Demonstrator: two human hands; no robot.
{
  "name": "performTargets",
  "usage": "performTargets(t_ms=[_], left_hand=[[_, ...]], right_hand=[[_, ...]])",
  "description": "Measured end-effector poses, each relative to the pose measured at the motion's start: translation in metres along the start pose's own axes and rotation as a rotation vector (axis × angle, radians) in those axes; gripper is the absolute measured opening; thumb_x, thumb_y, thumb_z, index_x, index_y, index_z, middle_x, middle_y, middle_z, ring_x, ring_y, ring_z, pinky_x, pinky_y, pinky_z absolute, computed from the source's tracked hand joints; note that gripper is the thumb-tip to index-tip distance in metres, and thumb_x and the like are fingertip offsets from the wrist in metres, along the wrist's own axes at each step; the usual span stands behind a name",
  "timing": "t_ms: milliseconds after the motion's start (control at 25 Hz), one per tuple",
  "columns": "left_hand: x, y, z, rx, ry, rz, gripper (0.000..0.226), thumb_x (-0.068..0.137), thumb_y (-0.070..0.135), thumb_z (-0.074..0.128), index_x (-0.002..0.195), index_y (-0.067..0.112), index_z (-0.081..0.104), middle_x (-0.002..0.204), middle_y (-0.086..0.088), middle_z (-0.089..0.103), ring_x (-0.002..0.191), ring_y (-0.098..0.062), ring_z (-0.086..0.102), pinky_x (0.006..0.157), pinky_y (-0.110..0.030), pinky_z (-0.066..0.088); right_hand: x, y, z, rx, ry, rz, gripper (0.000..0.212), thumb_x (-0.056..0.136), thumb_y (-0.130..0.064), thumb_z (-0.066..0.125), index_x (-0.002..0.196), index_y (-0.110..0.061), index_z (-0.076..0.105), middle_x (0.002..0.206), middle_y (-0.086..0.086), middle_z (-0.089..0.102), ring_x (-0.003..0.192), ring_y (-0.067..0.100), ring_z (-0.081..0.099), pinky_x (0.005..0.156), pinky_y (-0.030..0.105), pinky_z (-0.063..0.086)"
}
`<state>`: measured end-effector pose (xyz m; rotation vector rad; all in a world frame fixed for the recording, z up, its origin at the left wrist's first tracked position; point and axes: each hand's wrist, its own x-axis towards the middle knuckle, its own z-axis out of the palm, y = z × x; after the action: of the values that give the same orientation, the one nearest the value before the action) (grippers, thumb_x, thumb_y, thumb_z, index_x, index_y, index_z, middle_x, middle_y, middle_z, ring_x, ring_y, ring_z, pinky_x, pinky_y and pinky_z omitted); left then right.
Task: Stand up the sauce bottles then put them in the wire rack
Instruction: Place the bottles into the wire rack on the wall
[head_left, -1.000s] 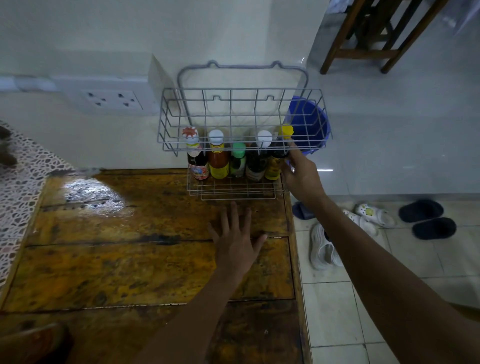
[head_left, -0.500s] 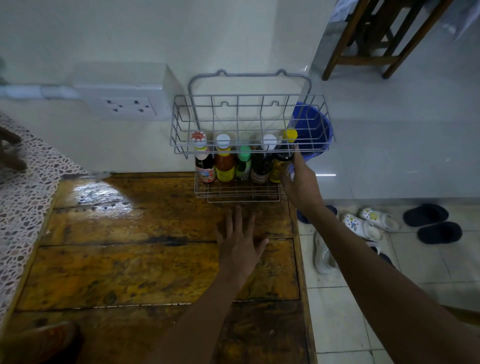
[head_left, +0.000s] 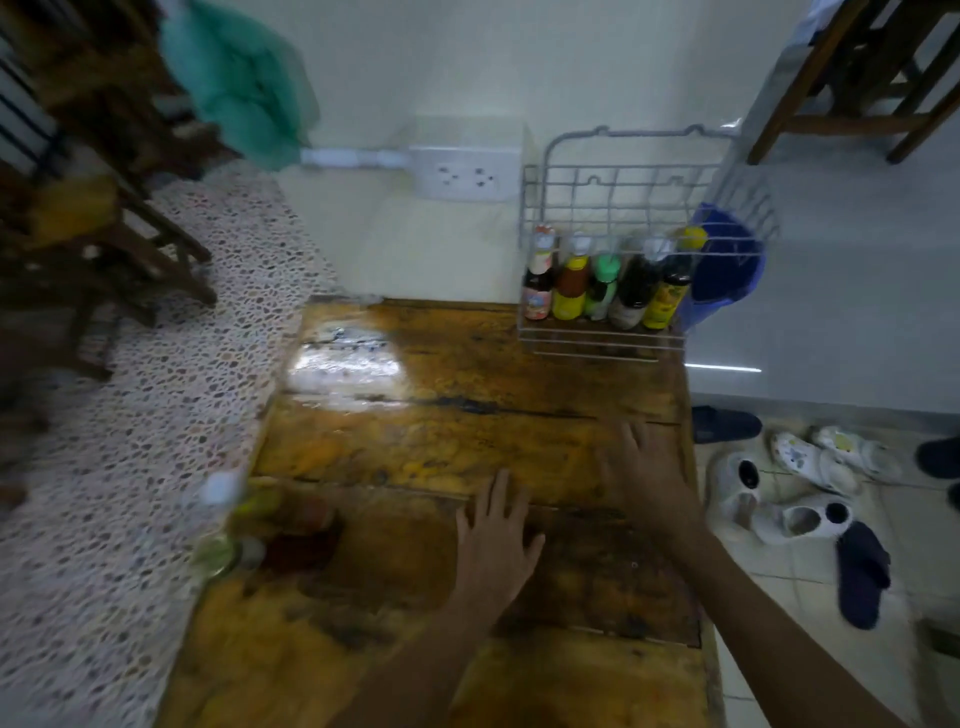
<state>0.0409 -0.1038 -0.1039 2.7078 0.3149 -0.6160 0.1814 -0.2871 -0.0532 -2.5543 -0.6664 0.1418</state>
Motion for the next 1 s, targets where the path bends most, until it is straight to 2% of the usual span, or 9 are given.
performTargets(t_ms=[160, 240, 320, 440, 600, 720, 840, 920, 1000], left_hand=[[-0.110, -0.082, 0.035, -0.068, -0.032, -0.150, 0.069, 0.102, 0.063, 0.037, 0.162, 0.043, 0.011, 0.172, 0.013, -0.015, 0.160, -0.018, -0.003, 0.123, -0.059, 0.015], [-0.159, -0.126, 0.050, -0.045, -0.023, -0.232, 0.069, 0.099, 0.064, 0.037, 0.161, 0.046, 0.013, 0.173, 0.013, -0.010, 0.158, -0.019, 0.010, 0.124, -0.052, 0.020], [-0.195, -0.170, 0.053, -0.121, 0.075, -0.364, 0.067, 0.098, 0.059, 0.046, 0.159, 0.039, 0.026, 0.171, 0.004, 0.012, 0.152, -0.021, 0.026, 0.121, -0.042, 0.028], [-0.209, -0.210, 0.030, -0.422, 0.327, -0.523, 0.059, 0.094, 0.042, 0.068, 0.145, 0.019, 0.047, 0.143, -0.008, 0.048, 0.133, -0.031, 0.051, 0.106, -0.041, 0.043], [-0.188, -0.224, -0.026, -0.593, 0.575, -0.479, 0.070, 0.090, 0.045, 0.076, 0.145, 0.010, 0.049, 0.138, -0.009, 0.056, 0.129, -0.028, 0.054, 0.105, -0.043, 0.048], [-0.173, -0.220, -0.049, -0.694, 0.604, -0.364, 0.065, 0.088, 0.034, 0.081, 0.143, 0.016, 0.052, 0.133, -0.003, 0.058, 0.125, -0.022, 0.055, 0.104, -0.048, 0.048], [-0.165, -0.222, -0.054, -0.730, 0.618, -0.332, 0.055, 0.087, 0.009, 0.076, 0.138, 0.015, 0.056, 0.127, -0.005, 0.064, 0.120, -0.026, 0.061, 0.098, -0.052, 0.051], [-0.168, -0.222, -0.054, -0.792, 0.656, -0.302, 0.050, 0.089, 0.001, 0.069, 0.133, 0.024, 0.059, 0.121, 0.002, 0.069, 0.114, -0.018, 0.066, 0.090, -0.042, 0.056], [-0.176, -0.221, -0.050, -0.835, 0.685, -0.240, 0.055, 0.093, 0.002, 0.067, 0.125, 0.045, 0.056, 0.115, 0.019, 0.068, 0.108, 0.005, 0.065, 0.080, -0.019, 0.052]], right_hand=[[-0.051, -0.090, 0.049, 0.005, -0.202, -0.108, 0.050, 0.100, -0.029, 0.059, 0.146, -0.016, 0.045, 0.136, 0.005, 0.052, 0.130, 0.025, 0.048, 0.096, 0.035, 0.051], [-0.065, -0.137, 0.069, 0.059, -0.258, -0.138, 0.051, 0.101, -0.034, 0.056, 0.148, -0.020, 0.041, 0.143, -0.001, 0.047, 0.136, 0.020, 0.043, 0.099, 0.032, 0.048], [-0.070, -0.183, 0.086, 0.077, -0.288, -0.196, 0.051, 0.101, -0.037, 0.055, 0.148, -0.023, 0.040, 0.143, -0.003, 0.047, 0.135, 0.017, 0.043, 0.099, 0.030, 0.047], [-0.060, -0.243, 0.100, 0.189, -0.295, -0.167, 0.054, 0.098, -0.039, 0.058, 0.148, -0.027, 0.039, 0.147, -0.002, 0.045, 0.137, 0.017, 0.041, 0.106, 0.034, 0.042], [-0.031, -0.306, 0.107, 0.264, -0.287, -0.143, 0.061, 0.095, -0.029, 0.062, 0.150, -0.028, 0.035, 0.152, 0.000, 0.043, 0.140, 0.019, 0.041, 0.110, 0.045, 0.042], [-0.025, -0.328, 0.116, 0.216, -0.323, -0.120, 0.049, 0.088, -0.018, 0.069, 0.133, -0.021, 0.048, 0.135, 0.001, 0.052, 0.126, 0.021, 0.051, 0.096, 0.036, 0.046], [-0.042, -0.333, 0.130, 0.226, -0.394, -0.140, 0.028, 0.082, -0.022, 0.076, 0.105, -0.019, 0.060, 0.109, -0.002, 0.064, 0.103, 0.018, 0.059, 0.071, 0.022, 0.035], [-0.056, -0.336, 0.137, 0.285, -0.376, -0.092, 0.030, 0.082, -0.032, 0.079, 0.104, -0.022, 0.061, 0.104, -0.005, 0.066, 0.091, 0.010, 0.057, 0.063, 0.015, 0.032], [-0.067, -0.338, 0.141, 0.342, -0.289, -0.075, 0.029, 0.083, -0.037, 0.078, 0.101, -0.026, 0.058, 0.100, -0.008, 0.063, 0.086, 0.007, 0.054, 0.062, 0.012, 0.030]])
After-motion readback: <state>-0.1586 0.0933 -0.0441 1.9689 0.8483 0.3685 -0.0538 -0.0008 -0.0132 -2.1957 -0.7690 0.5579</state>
